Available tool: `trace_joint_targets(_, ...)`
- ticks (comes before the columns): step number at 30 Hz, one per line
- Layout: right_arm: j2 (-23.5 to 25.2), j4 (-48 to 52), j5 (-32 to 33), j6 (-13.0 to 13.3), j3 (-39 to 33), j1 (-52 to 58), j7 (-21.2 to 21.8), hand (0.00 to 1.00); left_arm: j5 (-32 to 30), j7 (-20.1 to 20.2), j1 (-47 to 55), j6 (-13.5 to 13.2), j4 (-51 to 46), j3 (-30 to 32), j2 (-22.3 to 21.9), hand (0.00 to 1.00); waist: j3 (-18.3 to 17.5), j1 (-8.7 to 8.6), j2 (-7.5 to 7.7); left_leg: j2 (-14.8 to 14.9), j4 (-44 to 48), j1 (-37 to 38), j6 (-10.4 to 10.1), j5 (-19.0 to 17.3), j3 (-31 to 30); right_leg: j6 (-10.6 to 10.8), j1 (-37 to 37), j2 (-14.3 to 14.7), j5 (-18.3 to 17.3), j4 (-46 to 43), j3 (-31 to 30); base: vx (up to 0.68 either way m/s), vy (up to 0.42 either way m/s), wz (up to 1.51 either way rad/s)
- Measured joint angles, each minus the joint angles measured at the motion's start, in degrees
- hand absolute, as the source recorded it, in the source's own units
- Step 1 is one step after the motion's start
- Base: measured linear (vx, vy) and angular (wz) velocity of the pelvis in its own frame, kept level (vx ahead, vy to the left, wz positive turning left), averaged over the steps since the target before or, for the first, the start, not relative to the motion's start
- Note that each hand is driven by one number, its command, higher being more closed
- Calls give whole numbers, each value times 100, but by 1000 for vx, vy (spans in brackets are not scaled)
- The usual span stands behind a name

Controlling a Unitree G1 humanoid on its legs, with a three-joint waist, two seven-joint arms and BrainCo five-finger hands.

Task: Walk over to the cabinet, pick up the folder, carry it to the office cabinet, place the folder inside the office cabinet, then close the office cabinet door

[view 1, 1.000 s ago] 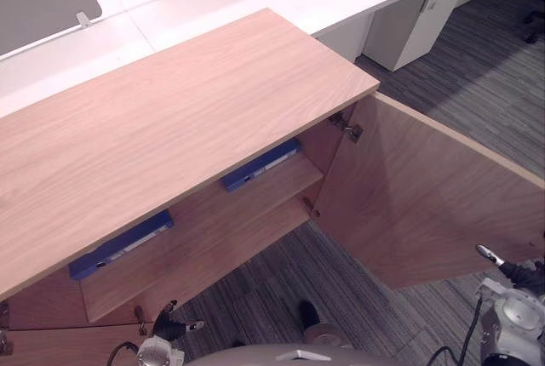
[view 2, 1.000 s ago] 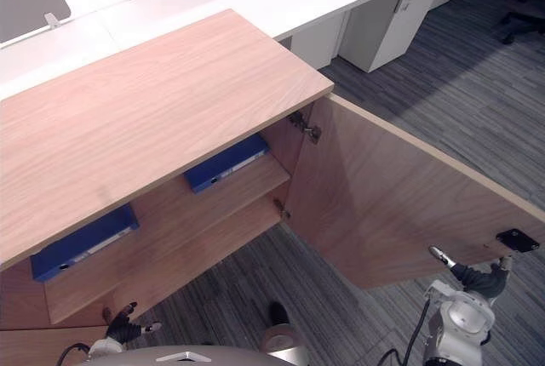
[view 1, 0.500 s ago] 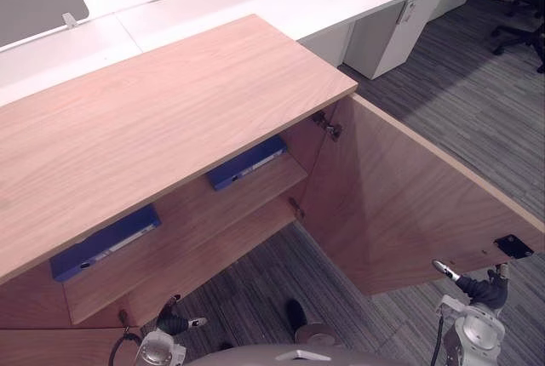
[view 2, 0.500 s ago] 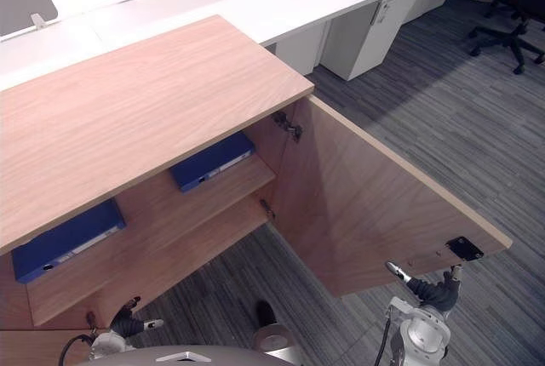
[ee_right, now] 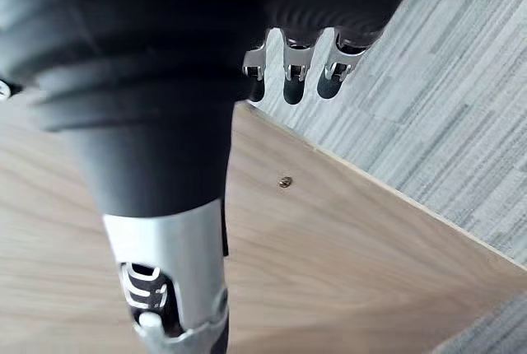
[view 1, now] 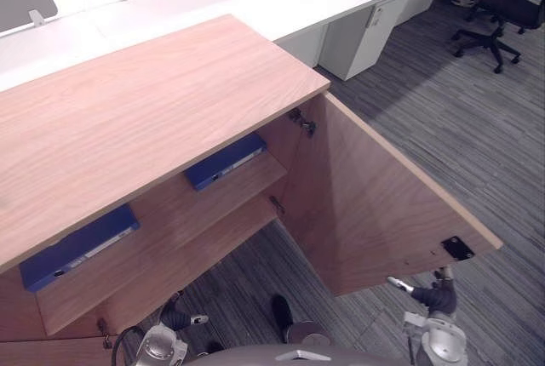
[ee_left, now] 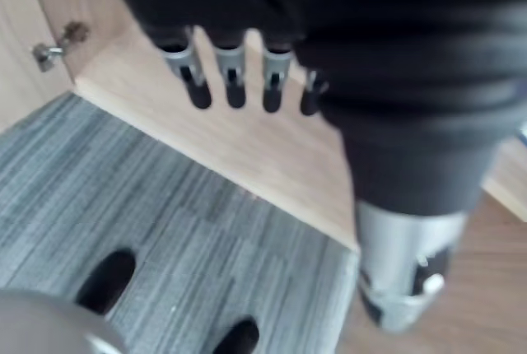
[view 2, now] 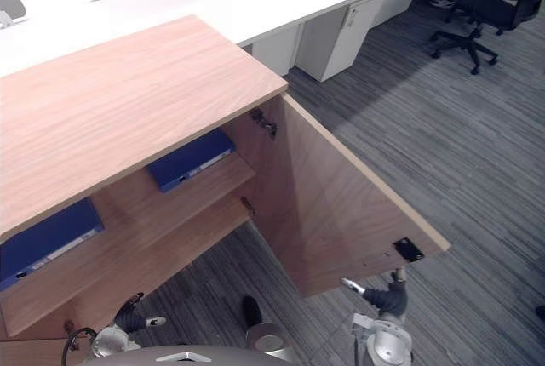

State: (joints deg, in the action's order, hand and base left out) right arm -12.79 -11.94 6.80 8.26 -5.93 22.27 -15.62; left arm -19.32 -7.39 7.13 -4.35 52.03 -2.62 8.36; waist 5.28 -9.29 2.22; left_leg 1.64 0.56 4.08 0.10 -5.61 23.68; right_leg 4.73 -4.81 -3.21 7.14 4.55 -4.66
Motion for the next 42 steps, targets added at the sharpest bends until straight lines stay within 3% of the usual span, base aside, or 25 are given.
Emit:
trace_joint_targets(3, 10, -1, 0, -2, 725, 93, 3, 0, 0, -20, -153, 36, 103, -3, 12, 0, 28, 48, 54, 94, -10, -67, 3, 44, -37, 66, -107, 87, -128, 1, 49, -87, -73, -33)
trace_joint_targets(7, -17, -30, -25, -112, 1723, 235, 171, 0, -1, -67, -383, 65, 102, -76, -28, 0, 59, 239, 116, 222, -210, -84, -70, 265, -368, 173, -117, 304, -374, 5, 96, -54, -124, 6)
trace_joint_targets(8, -20, -70, -64, -142, 2070, 161, 312, 0, 2, -77, -465, 62, 91, -111, -65, 0, 99, 331, 17, 404, -293, -115, -106, 344, -469, 18, -140, 473, -412, -96, 100, 4, -117, 48)
trace_joint_targets(9, 1, -91, -131, -138, 2520, 55, 576, 0, 0, -94, -491, 66, 82, -198, -30, 0, 91, 312, 103, 371, -385, -97, -173, 462, -639, -88, -29, 427, -535, -426, 39, 68, -79, 64)
trace_joint_targets(10, -2, -98, -222, -142, 2720, -46, 697, 0, 2, -106, -511, 64, 76, -200, -50, 0, 92, 374, 131, 326, -448, -71, -195, 560, -670, -105, 67, 386, -435, -302, 175, 71, -60, 71)
trace_joint_targets(12, 40, -191, -554, -174, 3410, -768, 1064, 0, 2, -118, -547, 70, 28, -218, -177, 0, 150, 642, 69, 408, -510, -117, -240, 716, -799, -134, 83, 441, -423, -225, 310, -1, -84, 37)
trace_joint_targets(16, 305, -242, -847, -68, 3912, -1756, 1374, 0, 28, -116, -366, 76, 30, -299, -291, 0, 267, 781, -164, 390, -541, -194, -247, 844, -1000, -133, 82, 396, -424, -272, 558, -22, -37, 39)
trace_joint_targets(18, 461, -263, -949, -59, 3931, -2105, 1384, 0, 25, -137, -392, 77, 27, -303, -254, 0, 269, 853, -143, 354, -541, -189, -248, 869, -1132, -133, 112, 341, -423, -337, 689, 20, 10, 42)
trace_joint_targets(23, 563, -675, -953, -47, 3850, -2804, 1363, 0, 27, -184, -365, 78, 30, -305, -205, 0, 211, 967, 91, 170, -545, -210, -172, 848, -1316, -82, 200, 133, -390, -410, 805, 53, 71, 24)
trace_joint_targets(29, 509, -854, -951, -97, 2932, -2988, 1130, 0, 54, -193, -355, 79, 29, -300, -32, 0, 208, 1000, 105, -94, -545, -212, -75, 797, -1437, -33, 283, -95, -368, -388, 867, 78, 97, 15)
trace_joint_targets(42, 552, -747, -957, -93, 1441, -1704, 919, 0, 118, -191, -212, 85, 35, -71, 59, 0, 176, 872, 147, -152, -555, -232, -25, 829, -1877, 13, 433, -155, -586, -446, 1146, -24, 5, 17)
